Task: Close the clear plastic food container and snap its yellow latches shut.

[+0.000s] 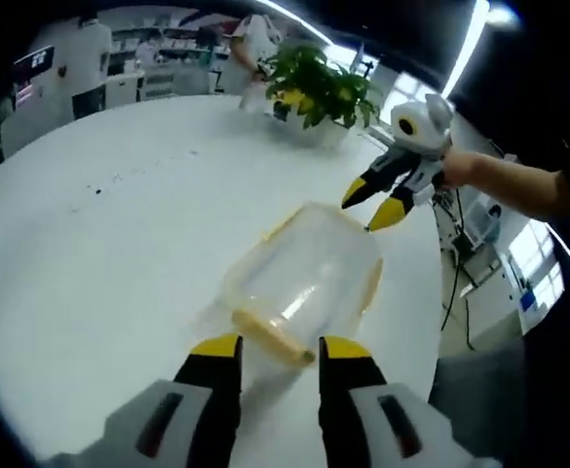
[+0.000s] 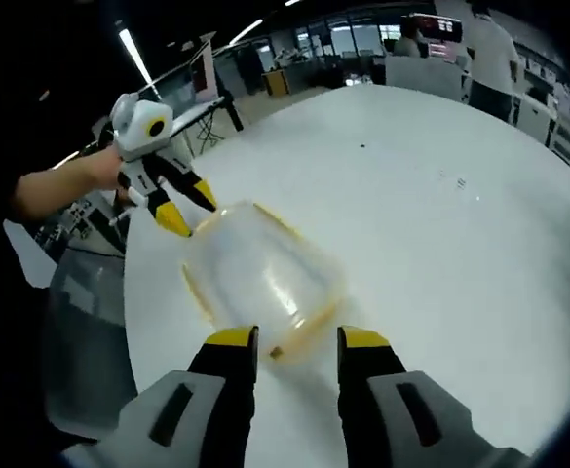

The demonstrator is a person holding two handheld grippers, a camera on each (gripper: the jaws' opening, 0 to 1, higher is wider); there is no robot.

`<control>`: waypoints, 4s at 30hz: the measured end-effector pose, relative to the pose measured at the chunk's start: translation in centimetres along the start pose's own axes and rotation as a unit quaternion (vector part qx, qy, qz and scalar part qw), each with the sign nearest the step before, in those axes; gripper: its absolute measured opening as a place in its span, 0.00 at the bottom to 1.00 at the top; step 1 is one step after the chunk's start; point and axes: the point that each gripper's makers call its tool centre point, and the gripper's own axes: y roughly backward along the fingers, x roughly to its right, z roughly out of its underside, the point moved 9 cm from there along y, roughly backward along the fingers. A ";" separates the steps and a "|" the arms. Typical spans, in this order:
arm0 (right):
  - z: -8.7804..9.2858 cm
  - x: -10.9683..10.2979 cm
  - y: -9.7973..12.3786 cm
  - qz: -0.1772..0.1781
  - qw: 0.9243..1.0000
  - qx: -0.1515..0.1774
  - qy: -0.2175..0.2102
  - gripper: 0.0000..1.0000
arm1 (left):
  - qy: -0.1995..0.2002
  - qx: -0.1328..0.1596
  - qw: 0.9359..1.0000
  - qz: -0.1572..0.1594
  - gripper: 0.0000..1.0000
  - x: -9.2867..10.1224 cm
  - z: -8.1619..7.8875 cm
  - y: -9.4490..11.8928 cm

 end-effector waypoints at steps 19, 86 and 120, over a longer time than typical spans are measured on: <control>0.8 -0.8 -0.5 -0.013 1.000 0.005 0.008 0.23 | 0.082 0.018 0.996 -0.022 0.18 0.2 0.4 -0.4; -4.5 -4.2 -3.9 -0.012 0.962 -0.056 0.266 0.23 | -0.303 -0.054 0.951 -0.028 0.18 5.6 -4.0 -3.4; -7.8 -4.3 -5.3 -0.027 0.944 -0.088 0.316 0.24 | -0.351 -0.058 0.934 -0.034 0.33 8.7 -3.7 -4.6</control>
